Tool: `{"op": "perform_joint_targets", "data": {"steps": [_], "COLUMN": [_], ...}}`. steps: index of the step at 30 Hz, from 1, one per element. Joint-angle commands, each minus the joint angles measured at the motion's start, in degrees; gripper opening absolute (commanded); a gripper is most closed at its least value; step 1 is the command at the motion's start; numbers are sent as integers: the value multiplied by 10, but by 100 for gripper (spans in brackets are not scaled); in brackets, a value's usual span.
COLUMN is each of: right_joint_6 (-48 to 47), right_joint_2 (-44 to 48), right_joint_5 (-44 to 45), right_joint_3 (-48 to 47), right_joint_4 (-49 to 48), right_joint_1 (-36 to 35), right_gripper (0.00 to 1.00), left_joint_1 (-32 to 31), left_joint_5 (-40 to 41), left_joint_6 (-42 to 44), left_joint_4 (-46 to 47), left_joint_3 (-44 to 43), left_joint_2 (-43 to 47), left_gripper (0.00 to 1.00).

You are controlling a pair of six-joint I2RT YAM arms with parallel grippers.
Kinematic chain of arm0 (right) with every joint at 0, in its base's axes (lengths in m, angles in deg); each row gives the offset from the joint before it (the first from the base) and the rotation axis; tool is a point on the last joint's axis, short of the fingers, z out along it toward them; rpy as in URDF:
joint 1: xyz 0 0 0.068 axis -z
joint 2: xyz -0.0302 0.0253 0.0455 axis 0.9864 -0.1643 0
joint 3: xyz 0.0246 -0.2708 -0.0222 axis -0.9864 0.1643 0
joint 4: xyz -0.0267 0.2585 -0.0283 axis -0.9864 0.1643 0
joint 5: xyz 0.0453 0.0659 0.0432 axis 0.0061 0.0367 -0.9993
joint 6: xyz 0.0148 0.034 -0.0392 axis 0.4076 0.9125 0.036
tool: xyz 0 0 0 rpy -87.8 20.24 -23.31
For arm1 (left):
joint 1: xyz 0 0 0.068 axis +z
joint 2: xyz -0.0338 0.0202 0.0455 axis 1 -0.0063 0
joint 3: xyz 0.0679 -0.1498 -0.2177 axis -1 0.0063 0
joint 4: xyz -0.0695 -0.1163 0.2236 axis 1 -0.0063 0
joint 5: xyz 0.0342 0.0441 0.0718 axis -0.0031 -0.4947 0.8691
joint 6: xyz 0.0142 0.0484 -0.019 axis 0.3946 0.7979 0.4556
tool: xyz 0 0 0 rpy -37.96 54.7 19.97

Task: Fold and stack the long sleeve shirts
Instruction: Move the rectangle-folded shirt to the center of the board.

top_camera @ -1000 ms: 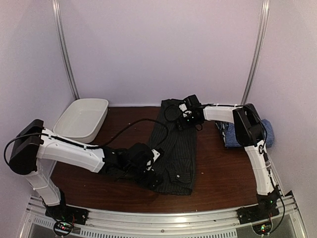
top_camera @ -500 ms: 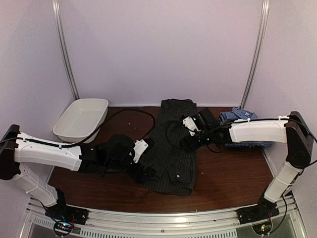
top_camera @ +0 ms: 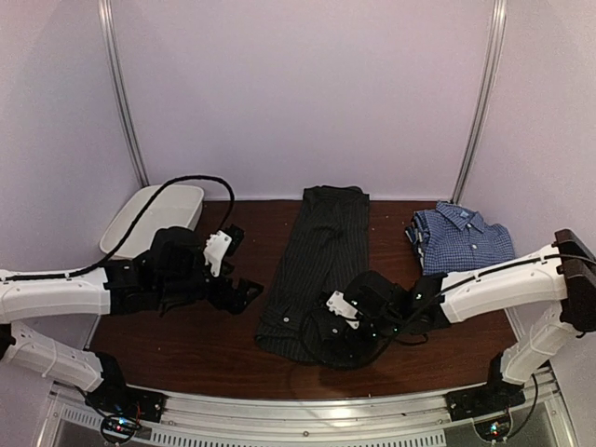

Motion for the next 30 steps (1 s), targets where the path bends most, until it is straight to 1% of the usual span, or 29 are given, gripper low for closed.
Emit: {"op": "perform_joint_targets", "data": {"steps": [1,8,11,14,20,24,26,27,30], "right_joint_6": [-7,-17,-14,-5,43,73,87,95,122], "right_joint_2": [-51,-101,-107,-108,-96,-74,-54,-42,5], "right_joint_5": [-7,-5,3,19,41,43,38,37,21], "right_joint_3": [-18,-41,-40,-35,-17,5,16,23,45], "right_joint_4": [20,37,46,54,56,54,56,58,63], "right_joint_1": [-6,-6,-7,-14,-43,-45,-45,-45,-45], "right_gripper": [91,87,80,70,39,14,1,0,0], "left_joint_1": [5,5,5,5,5,5,2,-4,-28], "left_joint_5": [-3,-12,-23,-44,-96,-135,-157,-162,-166], "left_joint_6": [8,10,18,26,48,63,70,76,103], "left_joint_4": [-15,-14,-8,2,24,45,74,82,99], "left_joint_3": [-11,-13,-9,-3,8,20,33,38,55], "left_joint_2": [-2,-11,-12,-15,-34,-44,-48,-50,-67], "left_gripper": [98,98,98,98,98,98,98,97,98]}}
